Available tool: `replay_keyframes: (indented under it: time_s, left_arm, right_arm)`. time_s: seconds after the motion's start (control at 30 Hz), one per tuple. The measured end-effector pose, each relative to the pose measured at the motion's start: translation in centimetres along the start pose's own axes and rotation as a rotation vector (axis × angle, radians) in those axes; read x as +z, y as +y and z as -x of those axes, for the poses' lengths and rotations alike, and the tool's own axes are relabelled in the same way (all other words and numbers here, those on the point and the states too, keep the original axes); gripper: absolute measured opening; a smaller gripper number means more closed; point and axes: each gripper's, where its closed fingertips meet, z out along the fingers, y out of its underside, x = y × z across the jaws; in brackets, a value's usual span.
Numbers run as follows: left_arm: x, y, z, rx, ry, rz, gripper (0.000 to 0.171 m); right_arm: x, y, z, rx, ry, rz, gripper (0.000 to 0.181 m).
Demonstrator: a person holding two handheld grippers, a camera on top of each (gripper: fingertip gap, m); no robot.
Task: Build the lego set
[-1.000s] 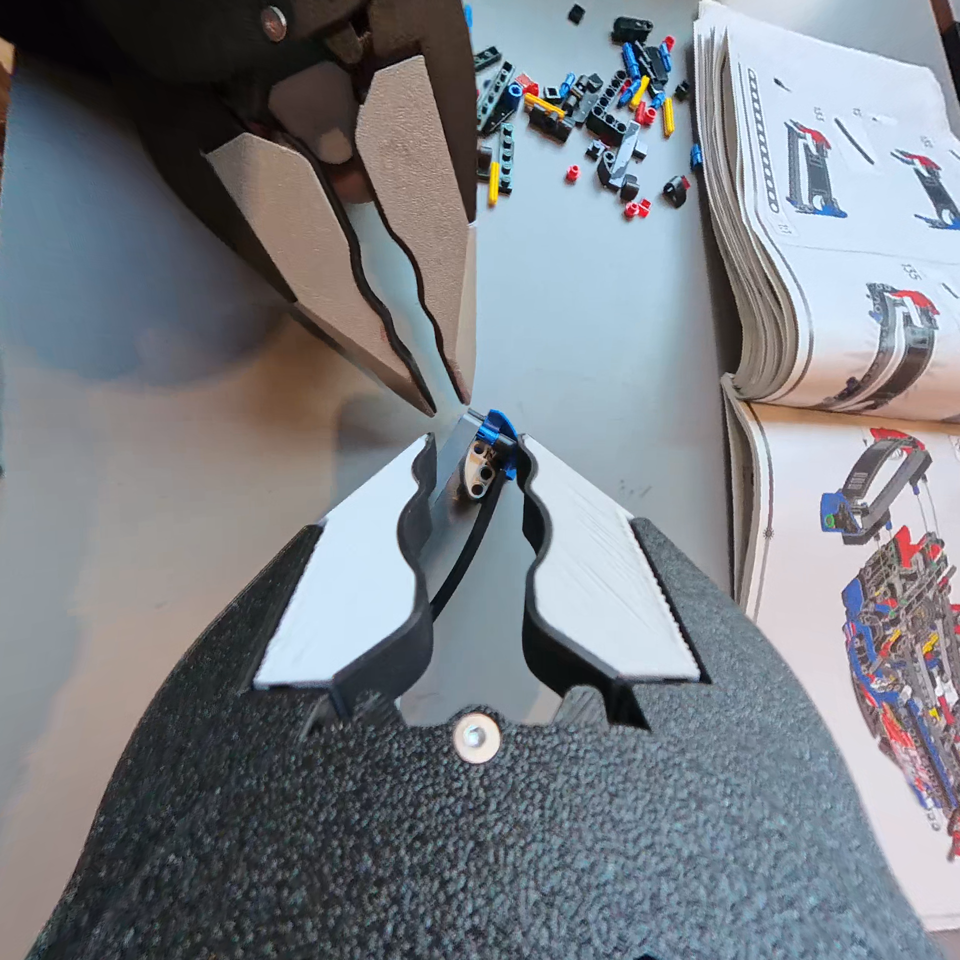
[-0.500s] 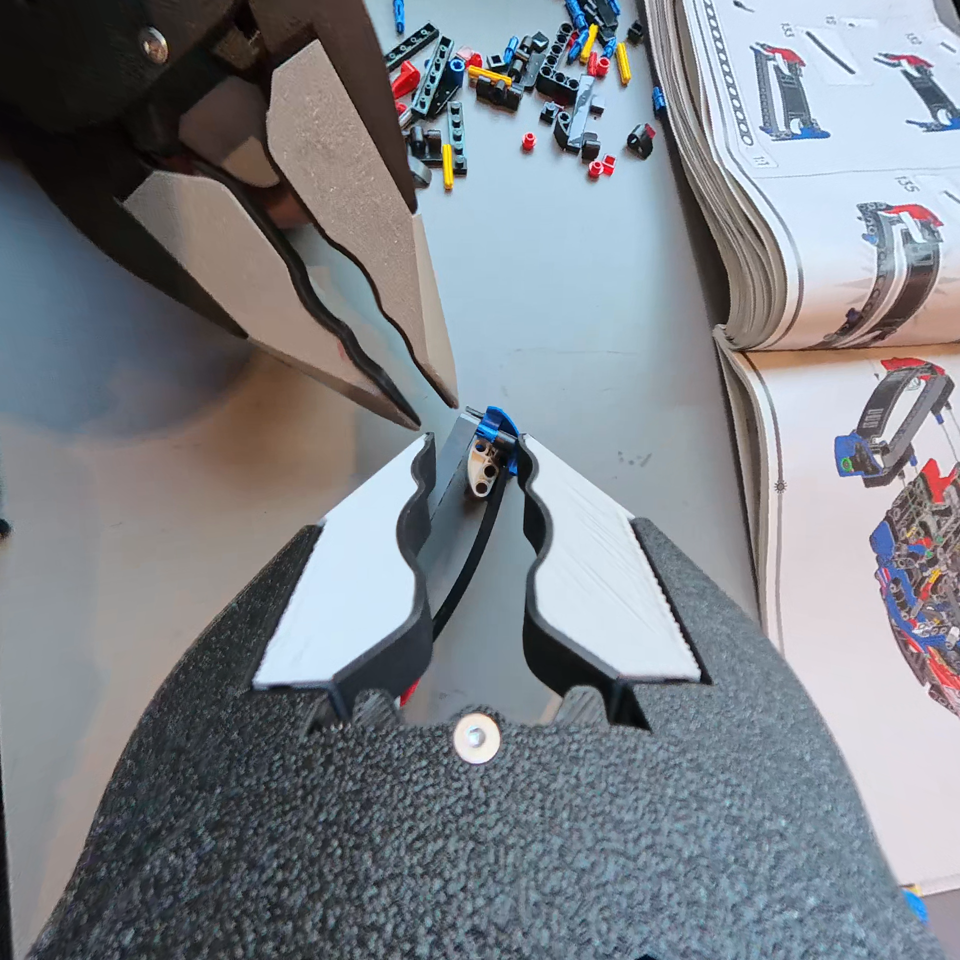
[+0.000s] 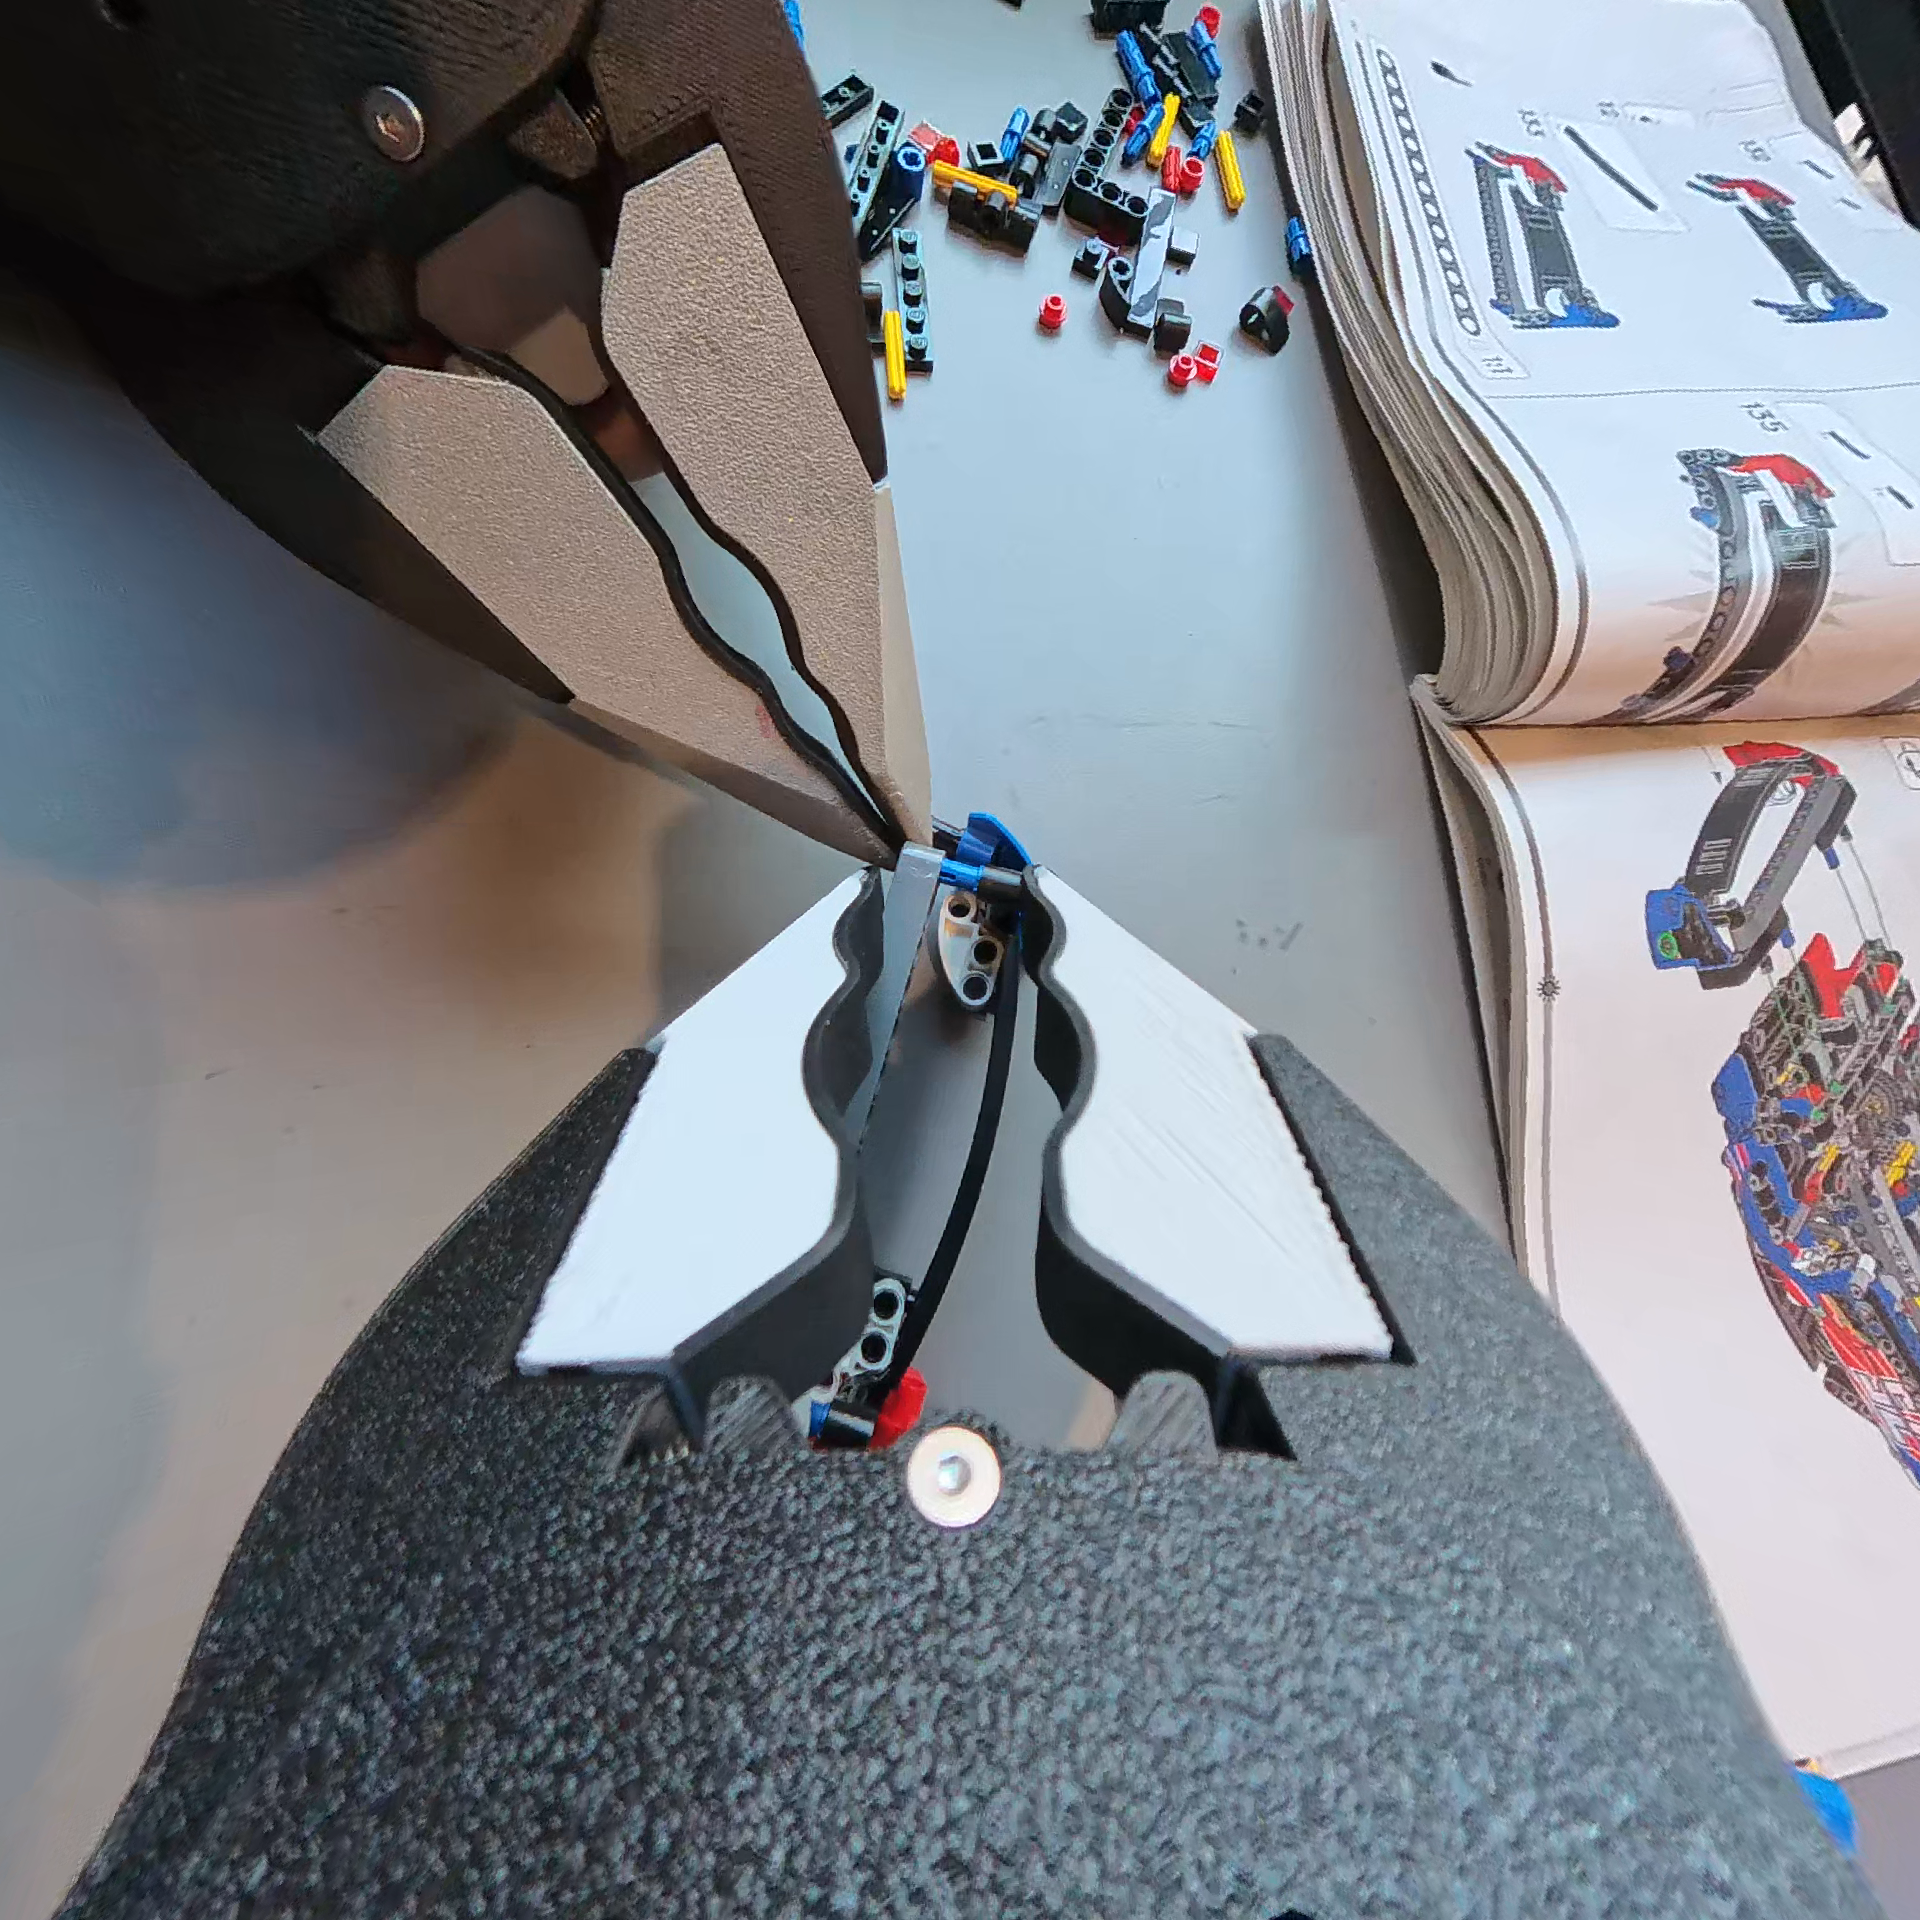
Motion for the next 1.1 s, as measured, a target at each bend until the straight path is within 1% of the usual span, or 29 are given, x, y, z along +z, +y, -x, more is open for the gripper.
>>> replay_keyframes:
  time_s: [0.2,0.27,0.47,0.6,0.67,0.73,0.83,0.93,0.97,1.03,1.1]
  left_arm:
    - [0.0,0.1,-0.1,0.011,0.008,0.0,0.0]
    - [0.0,0.2,-0.2,0.02,0.018,0.004,0.0]
    - [-0.2,0.3,-0.3,0.04,0.021,0.004,0.0]
    - [-1.0,1.0,-0.1,0.031,0.049,0.012,0.0]
    - [-1.3,1.3,0.3,0.016,0.051,0.018,0.005]
    - [-1.5,1.3,1.1,0.002,0.023,0.014,0.011]
    - [-1.5,0.7,1.1,0.022,0.009,-0.018,0.013]
    - [-1.2,0.8,0.7,0.053,0.009,-0.006,0.013]
    - [-1.1,1.0,0.6,0.053,0.019,0.001,0.013]
    - [-1.2,1.2,0.8,0.05,0.013,0.004,0.014]
    - [-1.4,1.1,1.1,0.029,0.017,-0.009,0.015]
  right_arm:
    - [0.0,0.0,0.0,-0.019,-0.007,-0.002,0.025]
    - [0.0,0.0,0.0,-0.025,-0.007,-0.011,0.017]
    - [0.2,-0.2,0.1,-0.07,-0.003,-0.008,0.017]
    - [0.3,-0.3,-0.1,-0.097,0.035,-0.011,0.016]
    - [0.3,-0.3,0.0,-0.109,0.039,-0.009,0.016]
    - [0.4,-0.4,0.0,-0.116,0.037,-0.009,0.016]
    - [0.5,-0.6,0.2,-0.118,0.024,-0.01,0.017]
    - [0.7,-1.1,0.3,-0.09,0.021,-0.024,0.019]
    - [0.5,-1.3,0.3,-0.083,0.019,-0.037,0.025]
    - [-0.3,-1.7,0.2,-0.061,0.022,-0.061,0.031]
    - [-1.8,-1.7,-0.2,-0.033,0.047,-0.083,0.036]
